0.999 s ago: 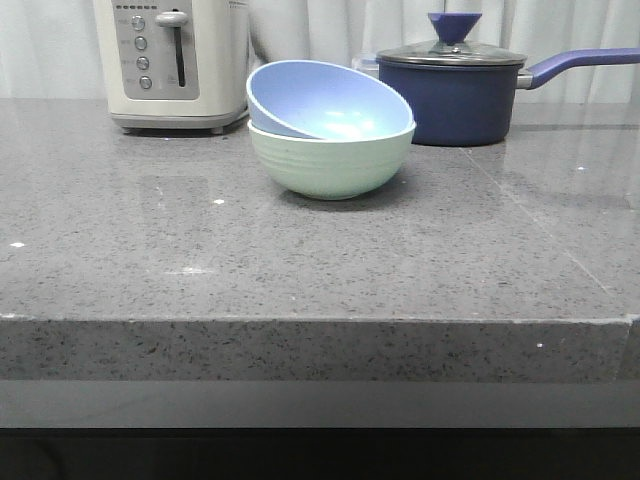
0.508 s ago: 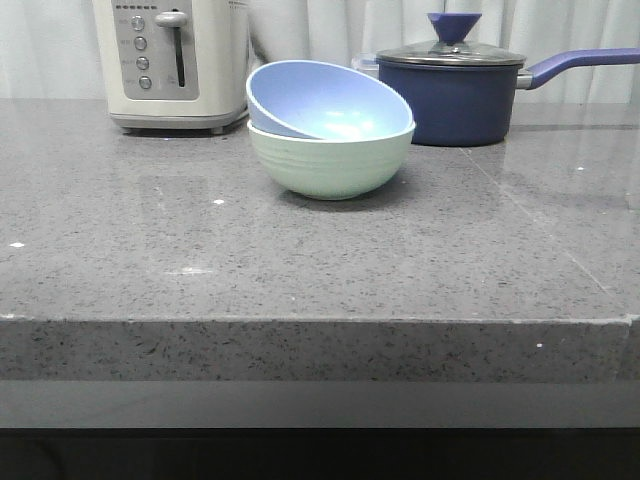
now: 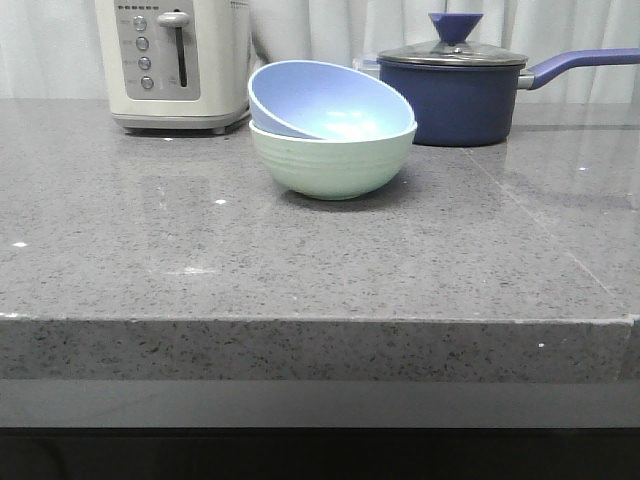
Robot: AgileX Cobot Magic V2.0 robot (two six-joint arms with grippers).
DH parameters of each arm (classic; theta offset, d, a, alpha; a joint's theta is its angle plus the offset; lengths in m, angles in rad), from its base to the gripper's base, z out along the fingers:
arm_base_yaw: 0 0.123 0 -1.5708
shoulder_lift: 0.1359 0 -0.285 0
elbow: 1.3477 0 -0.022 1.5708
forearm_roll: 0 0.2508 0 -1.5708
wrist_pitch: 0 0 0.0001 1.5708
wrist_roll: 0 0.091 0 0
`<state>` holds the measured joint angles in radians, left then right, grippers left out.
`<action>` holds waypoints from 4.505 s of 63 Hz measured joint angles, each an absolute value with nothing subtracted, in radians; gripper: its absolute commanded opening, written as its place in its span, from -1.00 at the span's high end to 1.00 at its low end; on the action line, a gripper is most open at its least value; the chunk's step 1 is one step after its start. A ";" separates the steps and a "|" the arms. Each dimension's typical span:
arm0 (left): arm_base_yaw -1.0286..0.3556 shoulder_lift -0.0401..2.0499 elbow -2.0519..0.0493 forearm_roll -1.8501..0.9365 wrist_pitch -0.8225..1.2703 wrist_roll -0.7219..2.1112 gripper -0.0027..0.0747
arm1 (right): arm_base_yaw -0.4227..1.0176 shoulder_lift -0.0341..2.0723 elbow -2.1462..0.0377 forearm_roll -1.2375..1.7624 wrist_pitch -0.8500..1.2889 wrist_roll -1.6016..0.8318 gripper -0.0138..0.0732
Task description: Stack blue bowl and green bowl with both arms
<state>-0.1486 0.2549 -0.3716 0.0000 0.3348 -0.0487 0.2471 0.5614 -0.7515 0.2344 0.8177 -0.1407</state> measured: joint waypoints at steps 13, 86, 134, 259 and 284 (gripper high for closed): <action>-0.077 0.070 -0.098 -0.005 0.096 -0.049 0.98 | 0.247 0.561 -0.752 0.234 0.818 -0.141 0.83; -0.002 -0.006 0.005 -0.064 0.050 -0.047 0.98 | 0.247 0.561 -0.752 0.234 0.818 -0.140 0.83; -0.045 -0.006 0.005 -0.056 0.050 -0.047 0.98 | 0.247 0.561 -0.752 0.234 0.818 -0.140 0.83; -0.045 -0.006 0.005 -0.056 0.050 -0.046 0.98 | -0.052 -0.010 0.027 0.153 0.084 -0.140 0.83; -0.045 -0.006 0.005 -0.056 0.050 -0.046 0.98 | -0.052 -0.010 0.027 0.063 0.039 0.022 0.83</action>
<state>-0.0449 -0.0059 0.0047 -0.0564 0.0504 -0.0455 -0.0518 -0.0097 0.0275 0.0626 0.0387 0.0216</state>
